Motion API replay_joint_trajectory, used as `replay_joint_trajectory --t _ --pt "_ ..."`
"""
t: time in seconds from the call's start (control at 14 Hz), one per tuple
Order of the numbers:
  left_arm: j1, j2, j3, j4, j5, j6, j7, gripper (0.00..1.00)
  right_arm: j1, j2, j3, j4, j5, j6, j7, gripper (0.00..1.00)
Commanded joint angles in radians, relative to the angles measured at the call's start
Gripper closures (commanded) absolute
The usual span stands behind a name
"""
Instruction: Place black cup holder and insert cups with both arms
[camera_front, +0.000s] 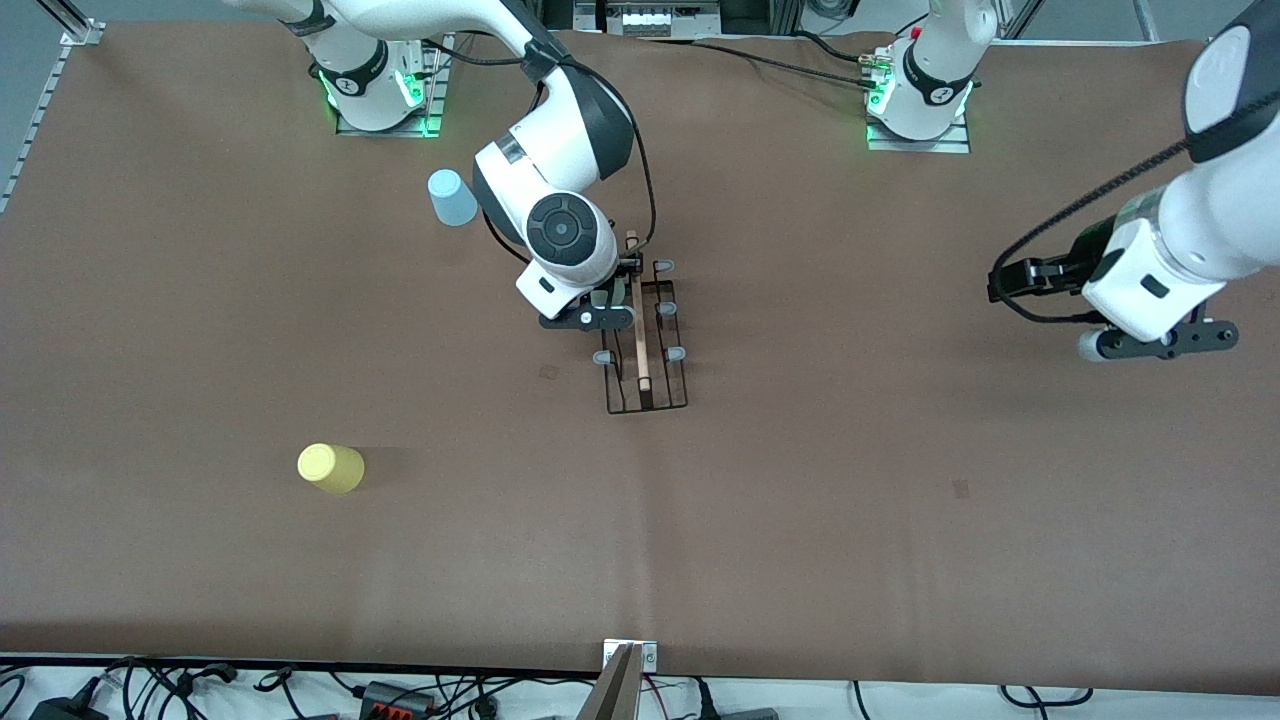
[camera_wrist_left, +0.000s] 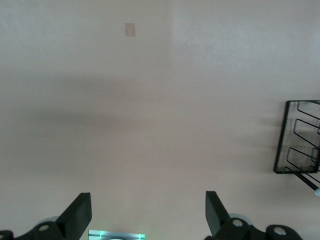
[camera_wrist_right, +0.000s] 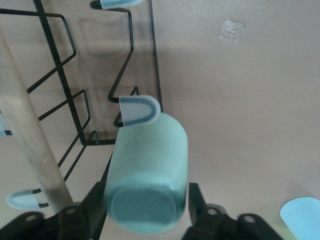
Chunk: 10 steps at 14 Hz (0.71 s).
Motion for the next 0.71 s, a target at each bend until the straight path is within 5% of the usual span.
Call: replay_joint_trajectory --t 0.0,0.28,0.64 --pt "0.051 -0.098 -0.001 -0.146 0.013 0.099 0.016 0.00 -0.006 0.009 -0.012 0.027 0.002 -0.016 0.008 0.00" --pt "0.049 -0.098 -0.008 -0.135 0.016 0.102 0.010 0.00 -0.034 -0.043 -0.072 0.030 0.000 -0.035 0.000 0.00" --pt "0.051 -0.096 -0.004 -0.129 0.014 0.101 0.005 0.00 -0.046 -0.065 -0.320 0.032 0.000 -0.047 -0.009 0.00"
